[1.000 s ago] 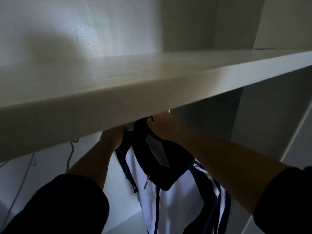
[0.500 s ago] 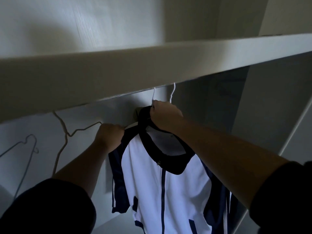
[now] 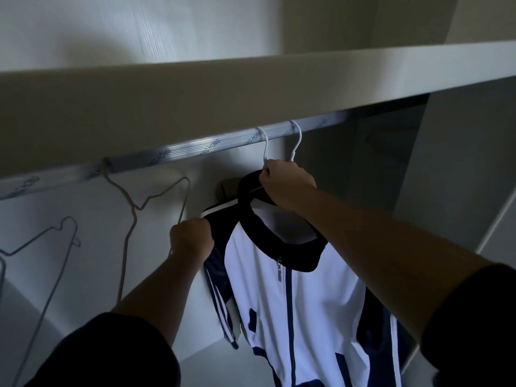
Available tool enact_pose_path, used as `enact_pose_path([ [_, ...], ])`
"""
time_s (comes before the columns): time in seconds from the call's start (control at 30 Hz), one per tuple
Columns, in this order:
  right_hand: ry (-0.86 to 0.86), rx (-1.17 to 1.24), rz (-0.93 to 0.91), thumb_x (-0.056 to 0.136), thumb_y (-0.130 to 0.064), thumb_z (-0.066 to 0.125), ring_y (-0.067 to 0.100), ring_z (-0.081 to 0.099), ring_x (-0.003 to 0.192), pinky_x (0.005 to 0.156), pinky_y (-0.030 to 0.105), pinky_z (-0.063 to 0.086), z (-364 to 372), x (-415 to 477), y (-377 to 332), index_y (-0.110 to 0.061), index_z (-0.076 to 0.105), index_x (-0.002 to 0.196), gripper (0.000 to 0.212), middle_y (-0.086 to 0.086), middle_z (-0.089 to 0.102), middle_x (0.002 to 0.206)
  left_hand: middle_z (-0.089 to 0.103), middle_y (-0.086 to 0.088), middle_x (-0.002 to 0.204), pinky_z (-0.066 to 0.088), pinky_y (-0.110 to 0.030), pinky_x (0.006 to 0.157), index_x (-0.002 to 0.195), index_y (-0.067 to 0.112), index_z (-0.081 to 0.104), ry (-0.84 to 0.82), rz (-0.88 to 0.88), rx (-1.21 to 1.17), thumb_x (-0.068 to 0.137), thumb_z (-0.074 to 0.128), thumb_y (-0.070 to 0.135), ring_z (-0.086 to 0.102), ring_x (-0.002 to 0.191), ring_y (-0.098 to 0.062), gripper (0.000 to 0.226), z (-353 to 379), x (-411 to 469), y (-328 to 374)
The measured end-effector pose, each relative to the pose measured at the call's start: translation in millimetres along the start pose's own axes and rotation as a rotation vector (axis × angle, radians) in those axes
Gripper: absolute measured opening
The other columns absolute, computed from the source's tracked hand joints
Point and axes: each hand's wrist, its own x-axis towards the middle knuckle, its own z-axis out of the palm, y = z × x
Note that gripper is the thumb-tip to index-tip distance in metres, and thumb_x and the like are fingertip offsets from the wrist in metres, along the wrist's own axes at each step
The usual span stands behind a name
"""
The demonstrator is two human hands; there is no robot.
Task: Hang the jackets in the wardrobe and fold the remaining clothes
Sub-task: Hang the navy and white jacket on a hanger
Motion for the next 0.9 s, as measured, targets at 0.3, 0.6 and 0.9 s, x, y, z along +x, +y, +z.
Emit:
enact_pose_path([
  [0.3, -0.014, 0.001, 0.009, 0.101, -0.028, 0.029, 0.03, 0.05, 0.083, 0.071, 0.033, 0.036, 4.2, -2.4, 0.4, -0.021, 0.049, 0.095, 0.022, 0.007, 0.055, 0.093, 0.065, -0.011, 0.089, 0.05, -0.034, 0.066, 0.09, 0.009, 0.059, -0.302, -0.385, -1.55, 0.102, 0.037, 0.033, 0.062, 0.071, -0.025, 0.035, -20.5, -16.1, 32.5],
  [0.6, -0.215, 0.063, 0.0, 0.097, -0.019, 0.038, 0.032, 0.054, 0.106, 0.077, 0.029, 0.033, -14.4, -36.2, 11.4, -0.009, 0.049, 0.123, 0.03, 0.013, 0.055, 0.123, 0.06, -0.014, 0.085, 0.055, -0.046, 0.071, 0.099, 0.01, 0.056, -0.402, -0.583, -1.741, 0.096, 0.043, 0.006, 0.063, 0.078, -0.035, 0.014, -55.5, -37.1, 56.6],
  [0.9, -0.309, 0.251, 0.041, 0.1, -0.022, 0.042, 0.029, 0.061, 0.1, 0.086, 0.03, 0.041, -23.8, -129.9, 45.9, -0.008, 0.06, 0.115, 0.027, 0.013, 0.065, 0.108, 0.061, -0.011, 0.088, 0.053, -0.036, 0.069, 0.083, 0.005, 0.056, -0.6, -0.635, -1.626, 0.096, 0.048, 0.014, 0.061, 0.07, -0.021, 0.017, -78.0, -83.2, 35.3],
])
